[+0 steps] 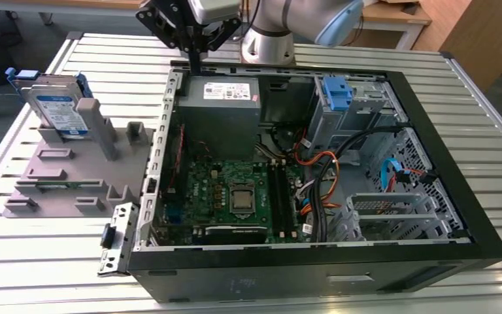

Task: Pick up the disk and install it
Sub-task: 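Reach for the disk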

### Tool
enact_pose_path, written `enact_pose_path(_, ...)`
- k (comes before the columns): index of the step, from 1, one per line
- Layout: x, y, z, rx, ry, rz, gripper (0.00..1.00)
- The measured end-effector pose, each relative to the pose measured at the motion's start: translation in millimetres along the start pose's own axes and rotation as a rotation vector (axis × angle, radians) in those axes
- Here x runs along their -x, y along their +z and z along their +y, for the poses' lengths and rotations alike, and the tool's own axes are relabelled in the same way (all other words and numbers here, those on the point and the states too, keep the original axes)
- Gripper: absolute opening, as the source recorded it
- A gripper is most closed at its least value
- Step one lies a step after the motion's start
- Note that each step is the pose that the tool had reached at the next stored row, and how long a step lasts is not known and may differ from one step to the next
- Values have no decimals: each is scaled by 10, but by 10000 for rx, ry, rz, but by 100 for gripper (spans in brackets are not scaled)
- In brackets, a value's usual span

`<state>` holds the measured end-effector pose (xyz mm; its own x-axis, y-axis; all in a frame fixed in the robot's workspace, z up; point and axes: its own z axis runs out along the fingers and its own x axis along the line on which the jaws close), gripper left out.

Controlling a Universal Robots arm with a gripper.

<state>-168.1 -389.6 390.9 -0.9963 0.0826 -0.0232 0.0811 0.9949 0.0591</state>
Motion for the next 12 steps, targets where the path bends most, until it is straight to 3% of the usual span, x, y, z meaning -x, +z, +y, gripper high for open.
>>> enact_pose_path(8,-162,6,2,13,6,-1,11)
enact_pose_path(12,-184,7,1,15,4,-1,11)
